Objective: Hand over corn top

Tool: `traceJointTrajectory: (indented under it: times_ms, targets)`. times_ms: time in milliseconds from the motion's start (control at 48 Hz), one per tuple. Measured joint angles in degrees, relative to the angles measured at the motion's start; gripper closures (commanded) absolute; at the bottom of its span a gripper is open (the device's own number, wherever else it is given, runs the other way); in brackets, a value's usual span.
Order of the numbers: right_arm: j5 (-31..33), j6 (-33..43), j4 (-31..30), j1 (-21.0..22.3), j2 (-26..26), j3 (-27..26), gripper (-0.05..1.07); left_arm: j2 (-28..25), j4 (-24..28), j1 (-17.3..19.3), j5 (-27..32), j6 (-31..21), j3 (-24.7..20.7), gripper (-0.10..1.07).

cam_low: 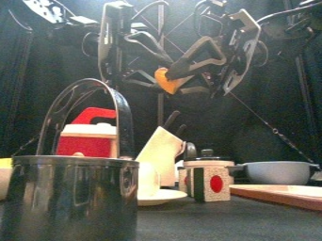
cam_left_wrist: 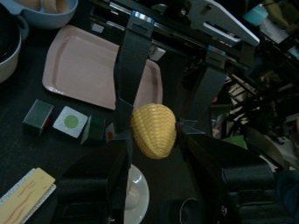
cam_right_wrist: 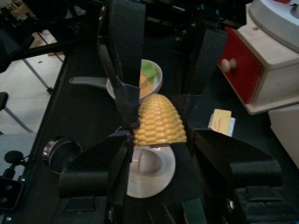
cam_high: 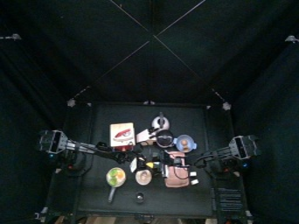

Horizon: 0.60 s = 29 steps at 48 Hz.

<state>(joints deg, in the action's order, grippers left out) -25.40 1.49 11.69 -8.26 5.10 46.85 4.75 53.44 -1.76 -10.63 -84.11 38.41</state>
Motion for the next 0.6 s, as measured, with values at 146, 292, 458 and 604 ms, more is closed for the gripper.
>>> traceJointTrajectory:
  times_ms: [146,292,458,604]
  targets:
    - [0.0,-0.1,0.0,0.1,1.1,0.6,0.38,0.1,-0.1,0.1,0.0,0.0,0.1,0.2]
    - [0.0,-0.1,-0.2,0.1,1.8,0.9,0.38,0.1,-0.3,0.1,0.0,0.1,0.0,0.2]
    - [0.1,-0.1,-0.3,0.1,2.6,1.2,0.38,0.0,-0.2,-0.2,0.5,-0.3,1.2,0.2]
    - [0.0,-0.1,-0.4,0.0,4.3,1.8,0.38,-0.2,-0.2,-0.2,0.5,-0.3,1.5,0.2]
